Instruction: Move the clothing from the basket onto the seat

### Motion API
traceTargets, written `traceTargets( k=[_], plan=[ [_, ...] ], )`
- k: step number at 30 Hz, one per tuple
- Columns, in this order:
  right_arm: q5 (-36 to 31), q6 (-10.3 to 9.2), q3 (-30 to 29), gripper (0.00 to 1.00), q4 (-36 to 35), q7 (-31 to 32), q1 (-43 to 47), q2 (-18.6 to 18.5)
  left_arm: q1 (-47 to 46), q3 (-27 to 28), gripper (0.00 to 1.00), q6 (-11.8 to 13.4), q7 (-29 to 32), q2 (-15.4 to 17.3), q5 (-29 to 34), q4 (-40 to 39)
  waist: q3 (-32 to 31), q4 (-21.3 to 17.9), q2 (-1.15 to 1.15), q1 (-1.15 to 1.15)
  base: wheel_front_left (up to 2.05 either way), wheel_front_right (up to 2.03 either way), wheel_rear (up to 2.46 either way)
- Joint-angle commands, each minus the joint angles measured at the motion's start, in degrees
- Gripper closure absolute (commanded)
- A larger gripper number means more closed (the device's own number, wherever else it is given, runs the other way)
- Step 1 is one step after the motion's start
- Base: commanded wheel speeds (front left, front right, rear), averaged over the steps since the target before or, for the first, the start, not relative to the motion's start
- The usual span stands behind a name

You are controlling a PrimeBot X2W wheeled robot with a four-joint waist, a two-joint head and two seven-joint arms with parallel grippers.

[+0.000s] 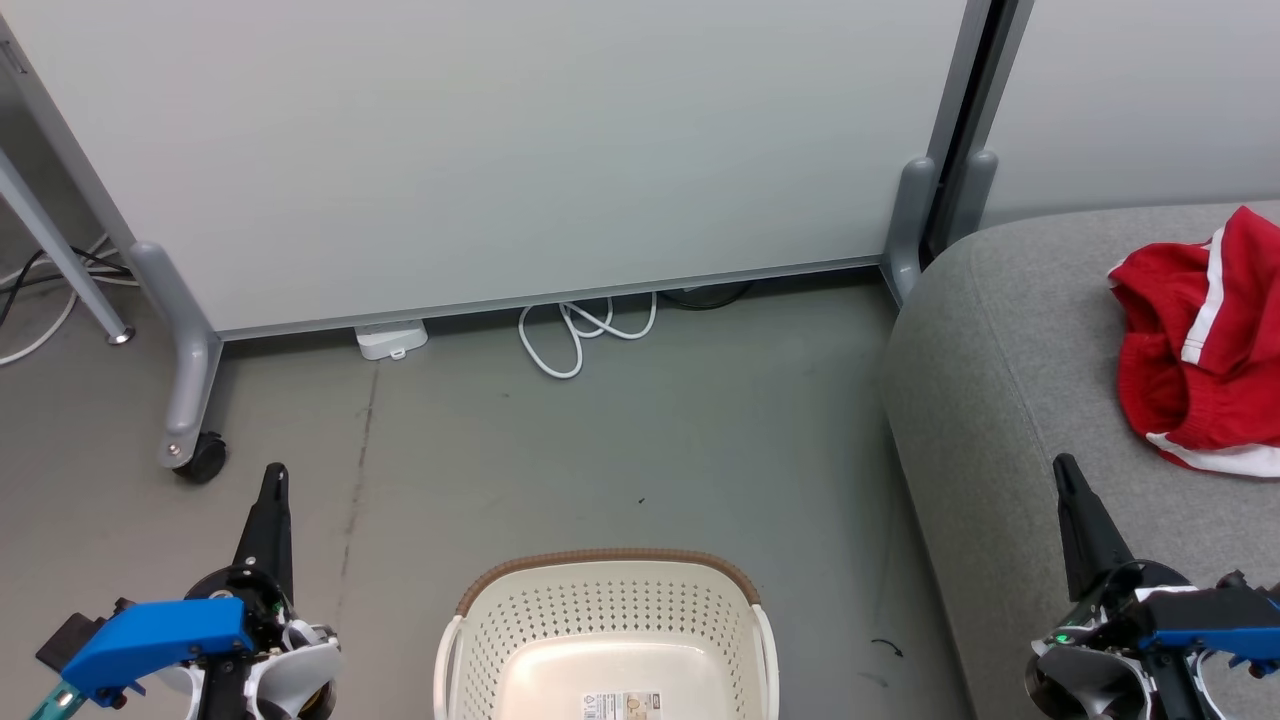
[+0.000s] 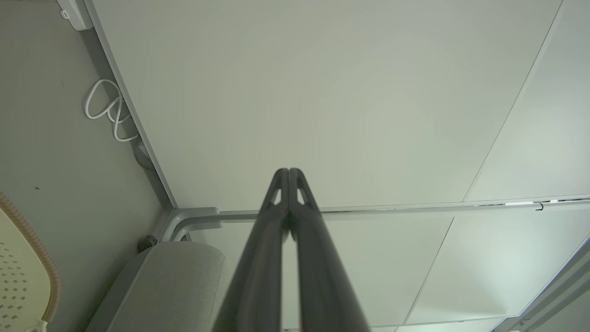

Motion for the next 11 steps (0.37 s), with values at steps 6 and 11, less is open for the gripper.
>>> traceTargets(
  k=[6,11],
  plan=[
    [0.2,0.04,-0.1,1.0,-0.2,0.2,-0.6,-0.3,-0.5,0.1,1.0,-0.2,0.2,-0.1,-0.1,-0.2,0.0,0.0,0.0,0.0,0.0,0.0,0.0],
    [0.2,0.04,-0.1,1.0,-0.2,0.2,-0.6,-0.3,-0.5,0.1,1.0,-0.2,0.2,-0.1,-0.1,-0.2,0.0,0.0,0.0,0.0,0.0,0.0,0.0]
  ],
)
